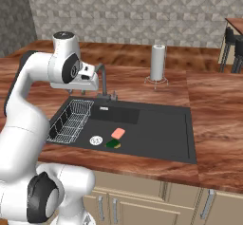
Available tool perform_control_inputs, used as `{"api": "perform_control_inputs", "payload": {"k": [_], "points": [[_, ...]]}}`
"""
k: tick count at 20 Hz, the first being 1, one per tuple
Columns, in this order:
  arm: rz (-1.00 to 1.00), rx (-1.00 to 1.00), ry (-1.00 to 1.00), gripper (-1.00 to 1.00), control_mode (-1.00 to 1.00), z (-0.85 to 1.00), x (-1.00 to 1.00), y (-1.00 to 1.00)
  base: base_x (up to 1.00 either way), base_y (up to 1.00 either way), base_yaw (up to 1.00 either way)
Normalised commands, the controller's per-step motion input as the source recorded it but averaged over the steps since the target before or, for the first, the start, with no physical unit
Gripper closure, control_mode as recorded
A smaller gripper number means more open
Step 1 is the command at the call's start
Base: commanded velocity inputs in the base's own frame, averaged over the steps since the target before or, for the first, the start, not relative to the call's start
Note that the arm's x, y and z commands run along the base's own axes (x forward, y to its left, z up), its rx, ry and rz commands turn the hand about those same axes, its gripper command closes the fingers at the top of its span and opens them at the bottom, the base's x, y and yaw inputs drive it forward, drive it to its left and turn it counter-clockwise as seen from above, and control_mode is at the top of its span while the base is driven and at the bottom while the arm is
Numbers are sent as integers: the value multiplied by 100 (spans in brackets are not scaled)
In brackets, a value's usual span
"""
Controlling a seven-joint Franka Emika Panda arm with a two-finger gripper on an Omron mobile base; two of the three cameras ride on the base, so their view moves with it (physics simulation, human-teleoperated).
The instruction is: Pick up the bar soap and sponge from the sink, and place them back in the cabinet, and close the cabinet door.
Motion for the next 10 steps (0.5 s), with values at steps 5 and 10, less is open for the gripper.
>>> {"api": "perform_control_inputs", "payload": {"k": [5,10], "points": [[0,0,-1,-100,-100,-3,-13,-4,0,0,0],[0,7,3,-100,-100,-18,15,-62,0,0,0]]}}
